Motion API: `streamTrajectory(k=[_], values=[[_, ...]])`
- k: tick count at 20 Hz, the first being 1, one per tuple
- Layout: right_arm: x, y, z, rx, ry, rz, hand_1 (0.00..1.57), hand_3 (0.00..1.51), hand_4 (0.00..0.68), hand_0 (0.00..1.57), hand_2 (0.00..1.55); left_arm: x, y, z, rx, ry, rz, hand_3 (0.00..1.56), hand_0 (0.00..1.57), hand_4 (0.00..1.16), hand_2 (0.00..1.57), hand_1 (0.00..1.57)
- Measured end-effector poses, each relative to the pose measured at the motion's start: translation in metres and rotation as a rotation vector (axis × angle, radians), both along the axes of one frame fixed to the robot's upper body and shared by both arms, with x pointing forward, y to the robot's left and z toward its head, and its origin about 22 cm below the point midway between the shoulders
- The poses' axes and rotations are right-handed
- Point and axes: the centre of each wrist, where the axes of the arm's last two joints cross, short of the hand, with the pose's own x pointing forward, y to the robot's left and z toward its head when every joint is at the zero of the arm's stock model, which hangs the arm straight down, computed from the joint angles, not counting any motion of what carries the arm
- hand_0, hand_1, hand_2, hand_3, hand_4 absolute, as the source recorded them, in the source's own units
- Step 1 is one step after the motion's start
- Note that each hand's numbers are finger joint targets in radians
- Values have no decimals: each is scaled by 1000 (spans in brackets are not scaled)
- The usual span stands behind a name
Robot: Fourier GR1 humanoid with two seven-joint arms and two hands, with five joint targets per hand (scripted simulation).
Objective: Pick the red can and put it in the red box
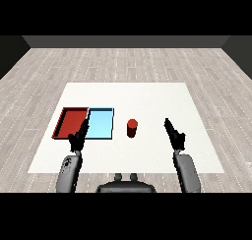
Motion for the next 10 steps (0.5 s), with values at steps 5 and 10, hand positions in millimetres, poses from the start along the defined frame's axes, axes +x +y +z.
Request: streamTrajectory(k=[5,10], values=[[7,3,-1,22,-10,-36,0,0,0,0,0,4,1,5,15,-29,-8,0,0,0,0,0],[12,11,12,98,-224,-28,0,0,0,0,0,12,-1,28,-34,-306,-25,0,0,0,0,0]])
